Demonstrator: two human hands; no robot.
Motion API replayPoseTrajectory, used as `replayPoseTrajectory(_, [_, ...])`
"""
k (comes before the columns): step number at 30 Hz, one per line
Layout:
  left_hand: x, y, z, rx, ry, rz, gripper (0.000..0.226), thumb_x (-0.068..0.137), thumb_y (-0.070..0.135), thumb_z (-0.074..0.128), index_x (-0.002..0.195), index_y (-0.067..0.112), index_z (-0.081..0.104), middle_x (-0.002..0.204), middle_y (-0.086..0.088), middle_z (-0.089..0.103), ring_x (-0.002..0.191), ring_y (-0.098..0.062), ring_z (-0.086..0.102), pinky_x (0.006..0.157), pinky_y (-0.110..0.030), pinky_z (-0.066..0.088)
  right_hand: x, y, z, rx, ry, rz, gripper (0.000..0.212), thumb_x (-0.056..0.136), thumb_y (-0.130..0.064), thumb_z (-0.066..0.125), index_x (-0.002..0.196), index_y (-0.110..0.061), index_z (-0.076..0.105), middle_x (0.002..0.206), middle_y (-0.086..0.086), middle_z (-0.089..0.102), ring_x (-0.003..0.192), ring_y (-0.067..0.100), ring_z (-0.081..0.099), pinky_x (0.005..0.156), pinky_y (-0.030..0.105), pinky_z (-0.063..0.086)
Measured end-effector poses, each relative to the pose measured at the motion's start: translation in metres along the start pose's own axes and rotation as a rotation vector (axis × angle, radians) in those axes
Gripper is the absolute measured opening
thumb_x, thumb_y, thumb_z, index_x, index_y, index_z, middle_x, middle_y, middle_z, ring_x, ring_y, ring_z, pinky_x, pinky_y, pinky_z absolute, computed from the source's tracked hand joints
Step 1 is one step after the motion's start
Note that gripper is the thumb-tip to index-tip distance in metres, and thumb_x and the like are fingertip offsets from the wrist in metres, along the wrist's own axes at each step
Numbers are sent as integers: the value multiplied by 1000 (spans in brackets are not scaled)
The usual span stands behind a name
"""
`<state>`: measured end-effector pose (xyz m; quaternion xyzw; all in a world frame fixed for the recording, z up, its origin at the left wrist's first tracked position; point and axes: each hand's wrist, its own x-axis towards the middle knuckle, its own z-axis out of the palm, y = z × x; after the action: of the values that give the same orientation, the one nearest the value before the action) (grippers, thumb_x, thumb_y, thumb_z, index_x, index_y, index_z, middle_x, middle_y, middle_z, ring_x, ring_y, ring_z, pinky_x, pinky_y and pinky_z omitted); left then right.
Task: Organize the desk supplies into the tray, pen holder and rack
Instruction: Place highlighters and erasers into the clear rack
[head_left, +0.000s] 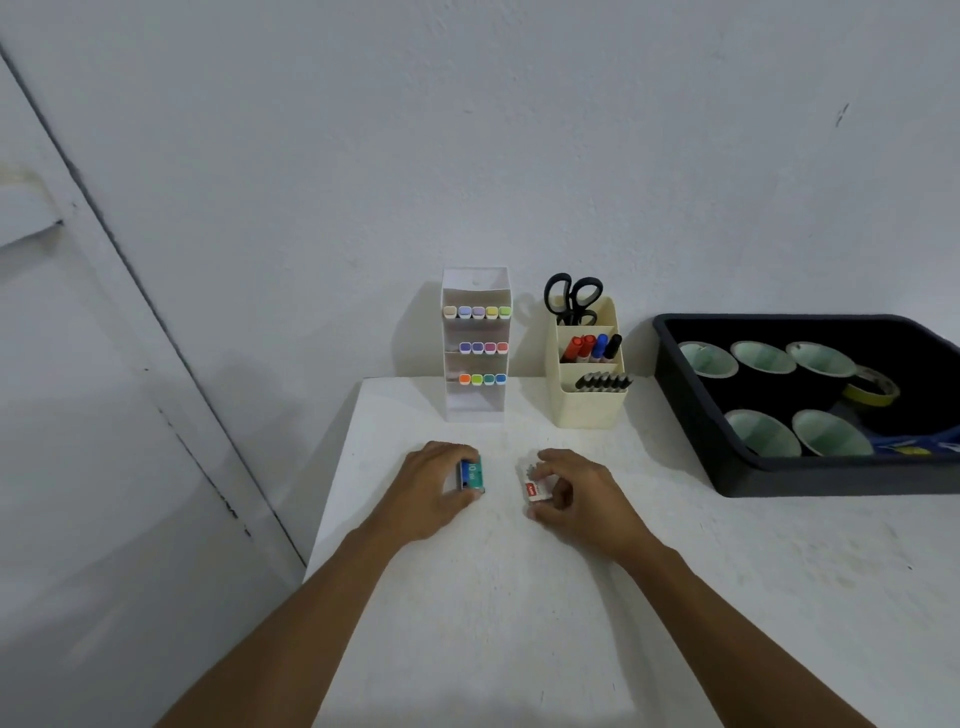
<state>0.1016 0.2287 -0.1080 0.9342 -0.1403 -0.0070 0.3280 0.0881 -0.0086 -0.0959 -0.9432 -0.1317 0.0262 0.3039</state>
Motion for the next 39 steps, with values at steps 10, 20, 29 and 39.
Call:
replayPoseTrajectory(10, [4,-6,-3,-6,69,-94,45,91,34,62,131,22,46,134,3,49,113,-6,44,95,-14,31,48,-21,16,-48,2,0,29,84,-29,72,112,-31,62,123,-10,60,96,5,49,81,8,36])
replayPoseTrajectory(20, [15,-12,4,37,84,-105,43,92,38,60,131,23,49,141,4,48,126,-13,45,102,-13,24,48,-8,41,4,183,-42,34,80,-38,74,110,-25,64,122,-10,62,109,7,51,99,18,37])
replayPoseTrajectory(29, [52,4,-4,220,136,-50,60,97,36,50,150,21,26,157,2,30,140,-19,38,112,-26,30,50,-5,42,-34,174,2,44,85,-38,70,125,-24,61,135,-8,57,122,11,52,110,24,34])
replayPoseTrajectory(39, [53,-2,7,462,169,86,56,99,25,51,150,16,29,156,0,30,128,-21,54,100,-31,46,51,-5,43,-41,165,4,44,88,-34,67,129,-20,60,141,-5,53,129,14,48,111,20,24])
